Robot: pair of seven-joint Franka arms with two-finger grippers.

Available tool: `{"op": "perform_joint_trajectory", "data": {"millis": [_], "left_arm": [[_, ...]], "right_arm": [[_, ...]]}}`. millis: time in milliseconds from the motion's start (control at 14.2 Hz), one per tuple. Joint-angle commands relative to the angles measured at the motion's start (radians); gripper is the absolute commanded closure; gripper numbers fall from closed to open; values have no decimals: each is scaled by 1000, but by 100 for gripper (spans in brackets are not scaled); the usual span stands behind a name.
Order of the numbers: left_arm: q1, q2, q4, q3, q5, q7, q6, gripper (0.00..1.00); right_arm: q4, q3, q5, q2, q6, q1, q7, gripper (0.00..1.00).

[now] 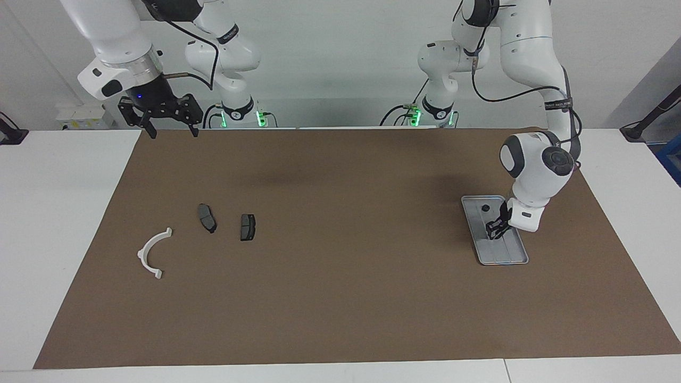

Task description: Pick bearing gear from pile to tray

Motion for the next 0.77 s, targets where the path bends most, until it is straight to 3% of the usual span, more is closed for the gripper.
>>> {"op": "perform_joint_trajectory", "data": {"millis": [0,70,211,704], "left_arm": [[9,-8,-28,-6,17,8,29,21],[6,-7,-14,-6,17,7,10,0],[3,-23,47,-6,17,7,-97,0],[14,-310,101,-4,15,11,-483,0]], "right_arm": [[-6,6,9,-12,-9,-10,-20,0],[-5,6,9,-12,-9,-10,-20,0],[-5,6,11,-12,-6,-11,-20,0],[-5,6,9,-12,-6,-10,-20,0]]}}
